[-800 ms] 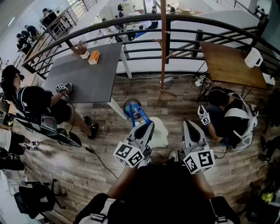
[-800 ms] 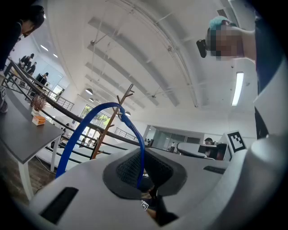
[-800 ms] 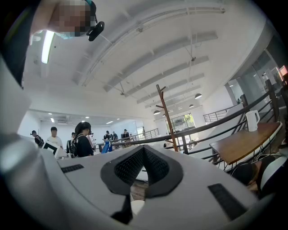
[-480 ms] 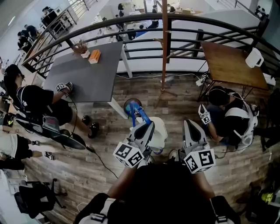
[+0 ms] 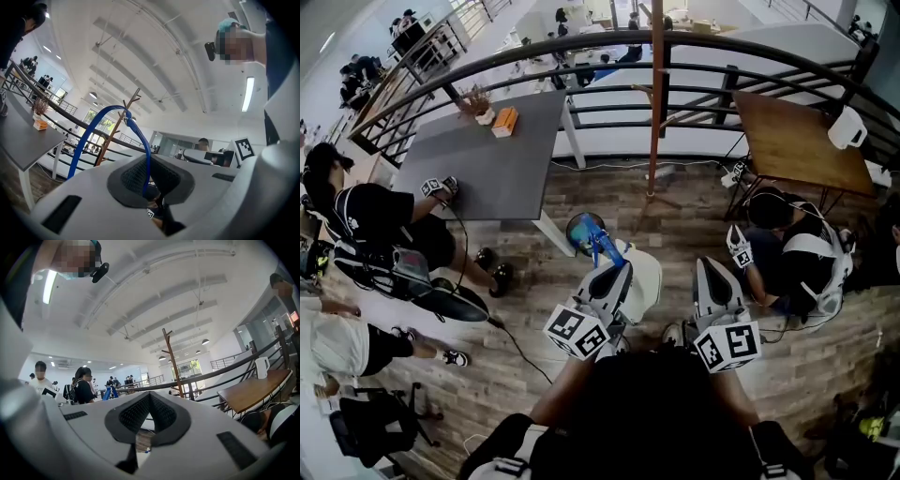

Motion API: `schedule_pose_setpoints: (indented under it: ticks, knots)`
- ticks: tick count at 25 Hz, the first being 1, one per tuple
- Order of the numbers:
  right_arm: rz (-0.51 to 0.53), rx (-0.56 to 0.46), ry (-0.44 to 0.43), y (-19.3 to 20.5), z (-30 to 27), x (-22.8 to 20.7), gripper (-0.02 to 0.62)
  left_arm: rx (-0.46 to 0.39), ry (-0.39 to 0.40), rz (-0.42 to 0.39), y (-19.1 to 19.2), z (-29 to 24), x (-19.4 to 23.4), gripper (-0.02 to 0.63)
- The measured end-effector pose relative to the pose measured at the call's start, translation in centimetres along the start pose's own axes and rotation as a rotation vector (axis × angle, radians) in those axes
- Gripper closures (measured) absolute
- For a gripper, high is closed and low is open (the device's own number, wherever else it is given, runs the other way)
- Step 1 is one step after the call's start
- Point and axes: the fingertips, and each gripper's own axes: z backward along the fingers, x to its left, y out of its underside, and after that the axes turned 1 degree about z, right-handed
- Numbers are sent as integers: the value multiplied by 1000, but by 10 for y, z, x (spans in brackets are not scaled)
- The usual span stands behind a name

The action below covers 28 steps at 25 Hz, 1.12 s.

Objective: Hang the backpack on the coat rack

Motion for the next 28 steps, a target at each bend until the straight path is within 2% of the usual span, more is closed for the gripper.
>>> schedule_pose_setpoints:
  ticks: [7, 13, 21, 28]
  knots:
    - [-1, 7, -1, -3, -7, -13, 583, -9, -3, -21, -6, -15, -4, 586]
    - [-12, 27, -30, 1, -19, -30, 583, -23, -93, -56, -3, -28, -1, 586]
    - [-15, 58, -124, -1, -26, -51, 583, -40, -192, -98, -2, -55, -6, 586]
    - [-31, 75, -157, 0, -31, -78, 583, -78, -233, -92, -4, -73, -8, 586]
